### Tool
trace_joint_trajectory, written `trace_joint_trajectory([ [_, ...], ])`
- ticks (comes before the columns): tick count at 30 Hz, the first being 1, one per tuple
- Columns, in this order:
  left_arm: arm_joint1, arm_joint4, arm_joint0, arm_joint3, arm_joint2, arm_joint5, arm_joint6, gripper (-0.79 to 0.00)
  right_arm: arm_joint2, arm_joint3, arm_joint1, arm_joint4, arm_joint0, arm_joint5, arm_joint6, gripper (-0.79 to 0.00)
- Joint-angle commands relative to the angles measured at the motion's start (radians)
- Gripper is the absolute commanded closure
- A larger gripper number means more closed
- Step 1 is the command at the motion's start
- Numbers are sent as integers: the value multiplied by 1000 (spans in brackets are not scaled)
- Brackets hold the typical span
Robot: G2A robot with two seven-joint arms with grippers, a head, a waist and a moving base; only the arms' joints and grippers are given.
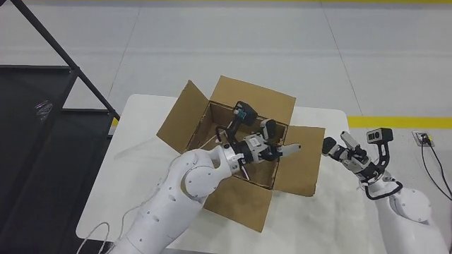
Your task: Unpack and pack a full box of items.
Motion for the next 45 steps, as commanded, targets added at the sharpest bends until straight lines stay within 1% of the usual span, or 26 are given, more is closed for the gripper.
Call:
trace_joint_trajectory([
  [1,23,31,62,-91,-81,5,-24,-785,5,-21,-3,41,-16,-43,-42,-785],
  [2,37,53,101,-144,-131,7,-40,-785,10,-38,-3,58,-30,-61,-56,-785],
  [5,63,80,185,-244,-237,6,-69,-785,23,-95,-3,63,-52,-87,-103,-785],
  [7,75,95,224,-285,-294,9,-79,-785,28,-137,-3,57,-64,-105,-140,-785],
  [8,83,107,251,-310,-340,11,-85,-785,23,-178,-5,51,-76,-116,-159,-785],
  [10,93,119,282,-333,-395,12,-91,-785,15,-229,-5,35,-91,-115,-161,-785],
  [11,100,123,305,-343,-439,14,-96,-785,2,-266,-3,5,-97,-87,-144,-785],
  [14,113,133,344,-353,-518,9,-105,-785,-20,-319,3,-77,-91,4,-130,-785],
  [17,126,112,387,-343,-599,-2,-109,-785,-57,-353,5,-171,-82,97,-157,-785],
  [19,133,102,412,-346,-643,-10,-111,-785,-74,-356,6,-192,-77,140,-169,-785],
  [22,141,78,452,-370,-704,-25,-92,-785,-91,-359,5,-196,-76,170,-184,-785],
  [25,149,41,514,-412,-785,-45,-55,-785,-104,-370,5,-193,-86,181,-207,-785],
  [26,153,32,546,-429,-823,-51,-44,-785,-108,-379,5,-193,-96,180,-215,-785],
  [28,158,58,582,-444,-869,-45,-36,-785,-112,-389,5,-195,-109,180,-227,-785],
  [30,161,90,623,-443,-893,-44,-33,-785,-117,-398,4,-191,-125,184,-242,-785],
  [31,162,90,630,-433,-895,-42,-35,-785,-117,-397,4,-188,-129,186,-246,-785],
  [33,165,151,638,-412,-894,-23,-32,-785,-121,-390,4,-178,-136,187,-256,-785],
  [35,163,226,635,-385,-860,2,13,-785,-131,-383,2,-172,-143,183,-278,-785],
  [37,161,250,628,-361,-829,15,47,-785,-134,-376,1,-165,-146,175,-290,-785],
  [38,160,291,617,-345,-809,34,71,-785,-133,-370,1,-157,-148,168,-296,-785],
  [39,160,313,612,-337,-796,40,80,-674,-132,-368,2,-156,-149,165,-297,-785],
  [40,159,336,604,-326,-777,42,90,-474,-130,-366,2,-154,-151,160,-299,-785],
  [41,159,347,592,-310,-761,43,97,-249,-129,-364,2,-150,-154,156,-303,-785],
  [43,158,353,565,-281,-732,38,103,-55,-126,-364,3,-148,-162,147,-304,-785],
  [44,158,347,552,-267,-716,32,100,0,-124,-366,4,-150,-167,141,-304,-785],
  [45,158,342,545,-261,-710,31,95,0,-124,-368,4,-151,-171,138,-304,-785],
])
